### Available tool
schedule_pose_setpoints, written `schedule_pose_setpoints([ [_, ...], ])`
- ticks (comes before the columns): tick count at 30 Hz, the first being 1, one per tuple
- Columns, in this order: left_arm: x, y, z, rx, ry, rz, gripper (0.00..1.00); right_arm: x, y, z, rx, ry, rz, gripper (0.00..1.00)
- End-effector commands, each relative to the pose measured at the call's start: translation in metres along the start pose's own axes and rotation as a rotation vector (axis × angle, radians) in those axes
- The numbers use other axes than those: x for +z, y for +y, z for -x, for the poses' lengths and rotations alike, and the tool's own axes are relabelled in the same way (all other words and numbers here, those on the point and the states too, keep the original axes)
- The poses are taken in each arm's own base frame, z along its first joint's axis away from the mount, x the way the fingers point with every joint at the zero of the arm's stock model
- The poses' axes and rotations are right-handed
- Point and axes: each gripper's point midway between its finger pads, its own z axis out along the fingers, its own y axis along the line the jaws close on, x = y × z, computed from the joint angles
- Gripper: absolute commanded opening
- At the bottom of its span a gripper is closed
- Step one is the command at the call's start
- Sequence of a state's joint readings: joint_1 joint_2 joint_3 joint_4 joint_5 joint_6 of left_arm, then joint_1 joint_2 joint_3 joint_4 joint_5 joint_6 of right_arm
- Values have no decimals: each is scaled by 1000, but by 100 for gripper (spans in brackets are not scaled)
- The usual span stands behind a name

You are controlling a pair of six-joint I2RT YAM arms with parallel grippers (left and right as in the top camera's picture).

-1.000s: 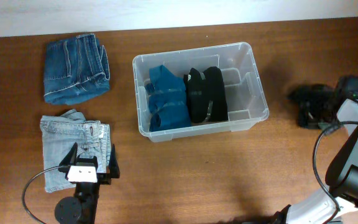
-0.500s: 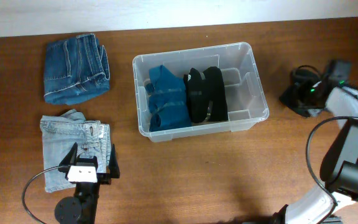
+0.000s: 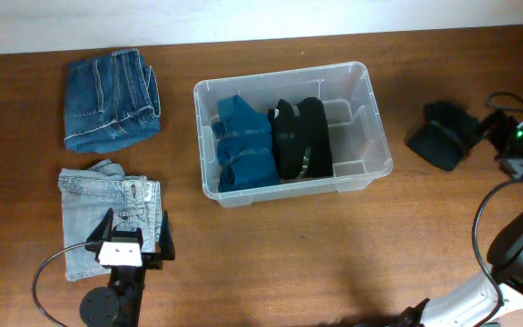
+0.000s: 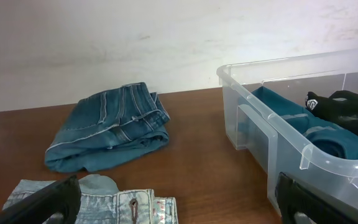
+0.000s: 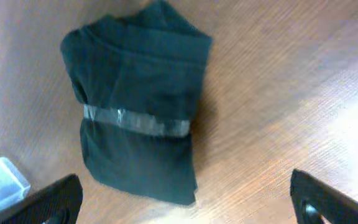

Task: Pack container
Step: 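Move the right gripper to the second black folded garment and grasp it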

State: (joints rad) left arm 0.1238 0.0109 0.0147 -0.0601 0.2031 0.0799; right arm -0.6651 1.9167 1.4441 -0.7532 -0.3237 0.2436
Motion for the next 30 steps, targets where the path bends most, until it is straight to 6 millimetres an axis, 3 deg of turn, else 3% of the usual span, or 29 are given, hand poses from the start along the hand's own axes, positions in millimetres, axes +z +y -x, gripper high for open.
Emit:
schedule_pose_setpoints([
  [1,0,-1,-2,12,0,-7,100,22,15,-23,-65,46,117,99],
  [11,0,-1,-2,12,0,-7,99,44,32,-32,-127,13,122,99],
  [15,0,-1,-2,12,0,-7,99,55,24,-31,-108,-4,24,99],
  [30,0,-1,-2,12,0,-8,99,82,18,-28,-110,-6,31,99],
])
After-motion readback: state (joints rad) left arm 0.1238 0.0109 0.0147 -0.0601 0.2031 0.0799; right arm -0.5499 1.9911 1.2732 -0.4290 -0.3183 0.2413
